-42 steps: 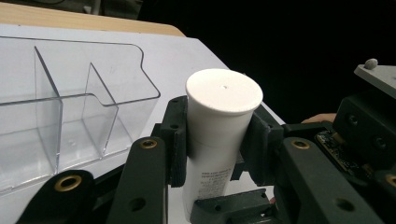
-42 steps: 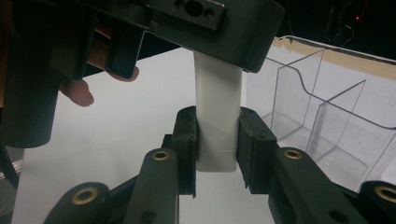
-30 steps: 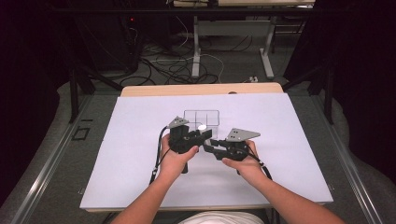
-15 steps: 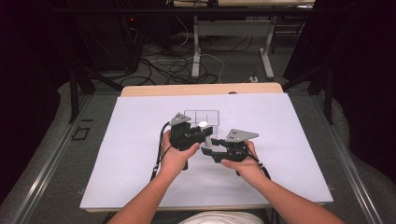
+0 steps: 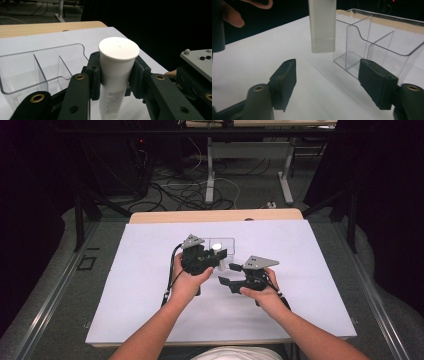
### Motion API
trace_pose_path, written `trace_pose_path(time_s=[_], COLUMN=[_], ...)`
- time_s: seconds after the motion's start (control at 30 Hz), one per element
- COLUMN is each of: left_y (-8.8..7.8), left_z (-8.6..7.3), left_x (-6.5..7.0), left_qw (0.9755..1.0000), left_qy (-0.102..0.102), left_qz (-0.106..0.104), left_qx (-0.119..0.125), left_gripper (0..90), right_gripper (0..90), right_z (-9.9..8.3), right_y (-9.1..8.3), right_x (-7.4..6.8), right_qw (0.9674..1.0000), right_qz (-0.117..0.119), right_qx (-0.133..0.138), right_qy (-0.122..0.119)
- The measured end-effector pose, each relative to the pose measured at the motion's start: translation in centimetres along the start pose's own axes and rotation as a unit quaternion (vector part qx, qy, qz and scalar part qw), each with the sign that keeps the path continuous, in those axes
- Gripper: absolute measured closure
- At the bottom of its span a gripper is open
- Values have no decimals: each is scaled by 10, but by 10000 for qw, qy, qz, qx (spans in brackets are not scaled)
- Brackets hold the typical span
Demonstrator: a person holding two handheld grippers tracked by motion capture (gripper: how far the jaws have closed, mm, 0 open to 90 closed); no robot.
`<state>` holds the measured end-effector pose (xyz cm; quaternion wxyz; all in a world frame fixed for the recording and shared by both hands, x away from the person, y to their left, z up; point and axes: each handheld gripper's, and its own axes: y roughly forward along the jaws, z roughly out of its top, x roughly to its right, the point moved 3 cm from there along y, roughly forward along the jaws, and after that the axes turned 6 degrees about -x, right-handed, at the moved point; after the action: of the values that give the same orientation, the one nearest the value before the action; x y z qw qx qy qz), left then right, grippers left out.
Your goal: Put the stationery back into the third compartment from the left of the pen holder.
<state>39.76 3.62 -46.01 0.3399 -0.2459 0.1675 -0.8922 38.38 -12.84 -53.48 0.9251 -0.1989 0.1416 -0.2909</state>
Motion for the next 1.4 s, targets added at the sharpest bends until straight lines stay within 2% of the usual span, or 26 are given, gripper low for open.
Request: trace_pose_path(time_s=[0.1, 0.2, 0.33, 0.4, 0.53, 0.73, 0.77, 0.83, 0.9, 1.1, 1.13, 1.23, 1.3, 1.4], left_y=[1, 2, 4, 5, 8, 16, 17, 20, 23, 33, 34, 39, 42, 46], left_z=[5, 11, 18, 22, 30, 37, 37, 38, 39, 40, 40, 39, 39, 38], left_x=[-1, -2, -3, -2, -3, -5, -5, -6, -7, -12, -13, -16, -18, -22], left_qw=[10000, 9999, 9995, 9994, 9988, 9980, 9980, 9978, 9975, 9964, 9962, 9959, 9955, 9950], left_qy=[44, 86, 196, 187, 310, 353, 356, 345, 351, 381, 387, 383, 383, 350], left_qz=[57, 112, 196, 226, 329, 448, 470, 506, 549, 703, 716, 776, 827, 897], left_qx=[44, 81, 136, 180, 213, 259, 246, 246, 267, 295, 295, 265, 245, 255], left_gripper=[664, 664, 664, 663, 663, 663, 663, 663, 663, 662, 663, 663, 662, 663], right_gripper=[217, 163, 135, 82, 0, 0, 0, 0, 0, 0, 0, 0, 0, 0], right_z=[-1, -2, -3, -3, -4, -7, -8, -10, -11, -13, -13, -15, -16, -17], right_y=[1, 1, -1, -2, -4, -5, -5, -4, -5, -4, -5, -4, -4, -4], right_x=[3, 6, 8, 10, 16, 23, 24, 27, 29, 33, 33, 34, 35, 35], right_qw=[9999, 9995, 9988, 9984, 9973, 9956, 9946, 9944, 9939, 9938, 9932, 9932, 9927, 9931], right_qz=[-70, -164, -288, -389, -539, -741, -801, -857, -871, -906, -906, -937, -912, -907], right_qx=[-106, -275, -398, -403, -502, -561, -635, -603, -667, -618, -714, -676, -769, -703], right_qy=[116, 79, 87, 67, 60, 153, 161, 116, 98, 168, 171, 171, 188, 237])
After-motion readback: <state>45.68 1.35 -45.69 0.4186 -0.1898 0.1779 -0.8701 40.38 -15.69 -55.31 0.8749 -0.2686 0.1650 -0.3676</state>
